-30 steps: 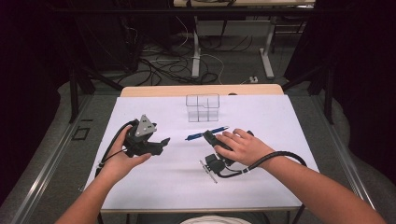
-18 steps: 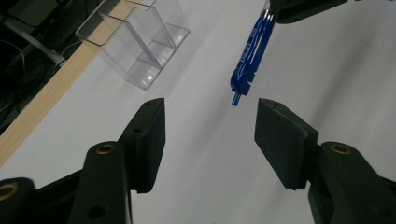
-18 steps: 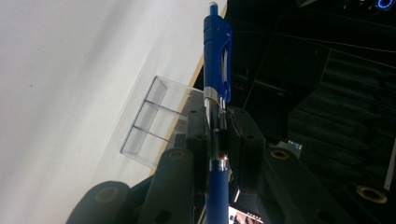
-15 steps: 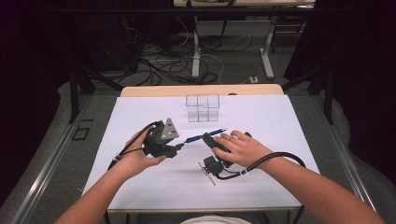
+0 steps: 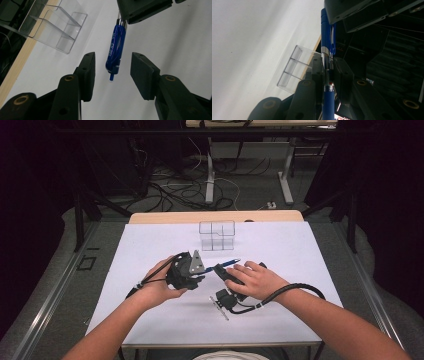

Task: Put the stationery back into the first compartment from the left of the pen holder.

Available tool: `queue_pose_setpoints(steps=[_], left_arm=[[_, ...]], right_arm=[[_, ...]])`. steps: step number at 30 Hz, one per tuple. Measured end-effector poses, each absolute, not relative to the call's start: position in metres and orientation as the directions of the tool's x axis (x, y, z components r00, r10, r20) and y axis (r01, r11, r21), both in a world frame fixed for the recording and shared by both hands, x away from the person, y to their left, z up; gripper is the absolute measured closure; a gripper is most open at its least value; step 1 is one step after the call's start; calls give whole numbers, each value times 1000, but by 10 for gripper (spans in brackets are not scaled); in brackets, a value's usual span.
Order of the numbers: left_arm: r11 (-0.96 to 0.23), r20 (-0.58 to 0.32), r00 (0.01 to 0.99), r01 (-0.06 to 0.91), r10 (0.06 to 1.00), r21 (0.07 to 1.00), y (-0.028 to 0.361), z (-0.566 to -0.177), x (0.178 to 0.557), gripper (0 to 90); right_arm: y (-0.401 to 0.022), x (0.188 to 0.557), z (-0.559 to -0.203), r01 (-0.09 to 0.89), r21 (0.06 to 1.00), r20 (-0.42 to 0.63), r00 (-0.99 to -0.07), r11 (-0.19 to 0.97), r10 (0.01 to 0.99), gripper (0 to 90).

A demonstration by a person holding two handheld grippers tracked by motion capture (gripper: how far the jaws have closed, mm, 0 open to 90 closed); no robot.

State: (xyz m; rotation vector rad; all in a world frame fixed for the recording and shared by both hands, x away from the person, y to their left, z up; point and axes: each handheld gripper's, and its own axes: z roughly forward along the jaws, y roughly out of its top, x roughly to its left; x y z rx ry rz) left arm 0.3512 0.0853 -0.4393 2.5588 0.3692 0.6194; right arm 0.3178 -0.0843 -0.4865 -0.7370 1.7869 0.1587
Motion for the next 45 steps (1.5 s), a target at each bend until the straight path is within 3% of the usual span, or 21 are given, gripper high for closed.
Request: queue_pose_setpoints(steps=[16, 35, 45], left_arm=[[-885, 366, 873, 140, 323, 444, 68, -446, 354, 638], [-887, 362, 875, 144, 321, 439, 63, -451, 359, 717], [-894, 364, 879, 136, 307, 427, 64, -453, 359, 766]], right_arm=[[-76, 318, -486, -604, -290, -891, -113, 742, -441, 795], [-73, 313, -490, -592, -257, -904, -133, 764, -407, 795], [-67, 314, -491, -621, -284, -892, -110, 731, -439, 794]])
